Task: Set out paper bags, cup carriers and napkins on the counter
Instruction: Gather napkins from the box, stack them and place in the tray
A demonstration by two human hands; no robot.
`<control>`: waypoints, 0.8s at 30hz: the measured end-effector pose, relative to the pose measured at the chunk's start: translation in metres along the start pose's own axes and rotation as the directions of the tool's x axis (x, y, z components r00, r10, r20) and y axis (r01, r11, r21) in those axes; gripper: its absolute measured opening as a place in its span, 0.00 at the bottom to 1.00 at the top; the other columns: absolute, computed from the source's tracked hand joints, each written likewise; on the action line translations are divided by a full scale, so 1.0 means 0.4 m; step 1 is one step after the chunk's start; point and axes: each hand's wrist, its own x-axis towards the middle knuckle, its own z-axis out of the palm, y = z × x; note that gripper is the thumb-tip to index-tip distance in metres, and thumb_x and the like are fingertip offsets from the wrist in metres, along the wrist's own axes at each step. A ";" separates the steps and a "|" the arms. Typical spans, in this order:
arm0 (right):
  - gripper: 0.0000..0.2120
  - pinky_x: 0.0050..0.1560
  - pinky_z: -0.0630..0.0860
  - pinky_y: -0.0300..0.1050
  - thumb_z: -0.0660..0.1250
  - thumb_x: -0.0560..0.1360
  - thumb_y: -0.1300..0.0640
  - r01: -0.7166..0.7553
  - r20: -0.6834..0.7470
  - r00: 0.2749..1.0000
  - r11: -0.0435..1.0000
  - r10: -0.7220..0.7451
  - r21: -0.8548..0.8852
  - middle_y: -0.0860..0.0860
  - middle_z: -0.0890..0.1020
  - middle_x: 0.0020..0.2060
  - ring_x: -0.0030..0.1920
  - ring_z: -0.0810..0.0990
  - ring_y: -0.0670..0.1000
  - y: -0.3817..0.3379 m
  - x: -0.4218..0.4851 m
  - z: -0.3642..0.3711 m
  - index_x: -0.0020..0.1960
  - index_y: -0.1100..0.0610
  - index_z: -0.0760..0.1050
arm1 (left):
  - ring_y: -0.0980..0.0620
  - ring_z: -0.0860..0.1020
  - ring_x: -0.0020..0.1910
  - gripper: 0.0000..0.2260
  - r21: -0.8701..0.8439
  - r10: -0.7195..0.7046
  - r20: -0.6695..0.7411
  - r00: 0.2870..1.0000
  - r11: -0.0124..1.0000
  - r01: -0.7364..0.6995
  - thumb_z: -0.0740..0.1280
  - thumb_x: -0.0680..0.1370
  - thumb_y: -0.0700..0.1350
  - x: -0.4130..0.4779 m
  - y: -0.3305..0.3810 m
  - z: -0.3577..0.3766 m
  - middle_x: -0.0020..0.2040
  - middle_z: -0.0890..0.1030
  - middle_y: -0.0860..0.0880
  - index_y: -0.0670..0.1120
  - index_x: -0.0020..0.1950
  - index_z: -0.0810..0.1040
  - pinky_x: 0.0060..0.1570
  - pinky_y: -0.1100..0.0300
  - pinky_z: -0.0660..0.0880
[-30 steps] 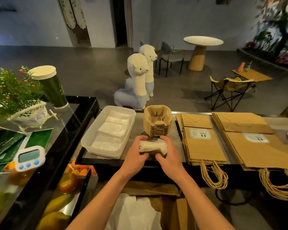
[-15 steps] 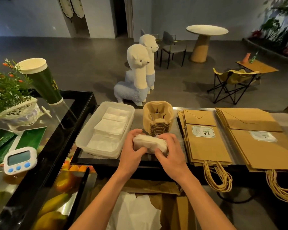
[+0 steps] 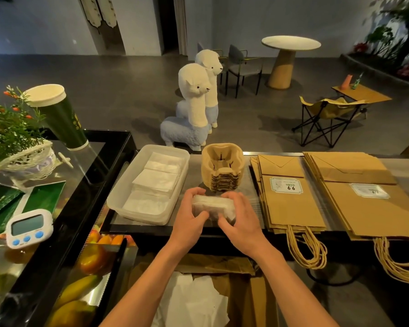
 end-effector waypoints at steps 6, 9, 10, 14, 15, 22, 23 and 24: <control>0.27 0.63 0.71 0.39 0.65 0.80 0.59 -0.097 0.061 0.994 0.994 0.094 0.046 0.45 0.68 0.66 0.63 0.70 0.46 0.001 -0.007 0.007 0.75 0.48 0.59 | 0.50 0.77 0.60 0.19 -0.053 -0.032 0.074 0.997 0.998 0.036 0.65 0.79 0.31 0.002 0.003 0.002 0.61 0.73 0.48 0.50 0.63 0.66 0.57 0.48 0.82; 0.27 0.66 0.70 0.41 0.65 0.80 0.59 -0.115 0.060 0.992 0.993 0.113 0.033 0.46 0.68 0.67 0.64 0.69 0.46 -0.002 -0.005 0.004 0.75 0.50 0.59 | 0.49 0.77 0.60 0.19 -0.049 -0.035 0.021 0.999 0.998 0.036 0.65 0.80 0.33 0.000 0.002 0.009 0.60 0.73 0.50 0.53 0.62 0.67 0.58 0.47 0.81; 0.26 0.65 0.70 0.39 0.65 0.80 0.58 -0.128 0.053 0.991 0.991 0.126 0.046 0.46 0.69 0.66 0.64 0.69 0.46 -0.001 -0.006 0.001 0.74 0.50 0.60 | 0.52 0.76 0.60 0.20 -0.040 -0.037 0.005 0.999 0.999 0.037 0.65 0.80 0.33 -0.001 0.002 0.009 0.60 0.73 0.51 0.55 0.63 0.67 0.59 0.49 0.80; 0.17 0.54 0.70 0.31 0.68 0.80 0.55 -0.149 -0.007 0.989 0.987 0.150 0.067 0.43 0.72 0.59 0.58 0.71 0.41 0.002 -0.011 0.000 0.66 0.47 0.67 | 0.56 0.77 0.59 0.18 0.016 -0.035 -0.002 0.999 0.999 0.035 0.66 0.79 0.34 -0.005 0.003 0.004 0.58 0.76 0.54 0.54 0.62 0.70 0.59 0.57 0.80; 0.15 0.53 0.70 0.31 0.68 0.80 0.55 -0.148 -0.024 0.988 0.987 0.150 0.064 0.43 0.71 0.58 0.57 0.71 0.41 0.001 -0.011 0.003 0.64 0.47 0.67 | 0.55 0.77 0.58 0.16 0.034 -0.029 -0.004 1.000 0.999 0.029 0.66 0.80 0.34 -0.006 0.005 0.003 0.56 0.77 0.54 0.53 0.60 0.71 0.58 0.58 0.80; 0.13 0.52 0.76 0.38 0.69 0.79 0.58 -0.066 -0.144 0.986 0.986 0.088 0.152 0.43 0.78 0.52 0.54 0.76 0.42 -0.034 -0.012 -0.010 0.61 0.48 0.73 | 0.57 0.80 0.52 0.11 -0.003 0.071 -0.107 0.992 0.997 -0.072 0.68 0.80 0.35 -0.018 0.042 -0.003 0.50 0.80 0.53 0.50 0.55 0.76 0.54 0.59 0.80; 0.13 0.52 0.76 0.37 0.70 0.79 0.58 -0.030 -0.166 0.985 0.990 0.053 0.140 0.43 0.78 0.52 0.54 0.77 0.42 -0.045 -0.010 -0.016 0.61 0.48 0.73 | 0.57 0.80 0.52 0.11 -0.018 0.096 -0.122 0.988 0.995 -0.099 0.68 0.79 0.34 -0.021 0.054 -0.008 0.49 0.81 0.55 0.49 0.55 0.77 0.53 0.61 0.80; 0.14 0.52 0.76 0.36 0.70 0.78 0.59 0.002 -0.185 0.983 0.992 0.021 0.128 0.43 0.78 0.52 0.54 0.76 0.42 -0.056 -0.007 -0.022 0.61 0.49 0.74 | 0.58 0.80 0.52 0.11 -0.027 0.122 -0.137 0.983 0.992 -0.126 0.68 0.79 0.34 -0.024 0.067 -0.013 0.49 0.81 0.55 0.49 0.55 0.77 0.52 0.63 0.79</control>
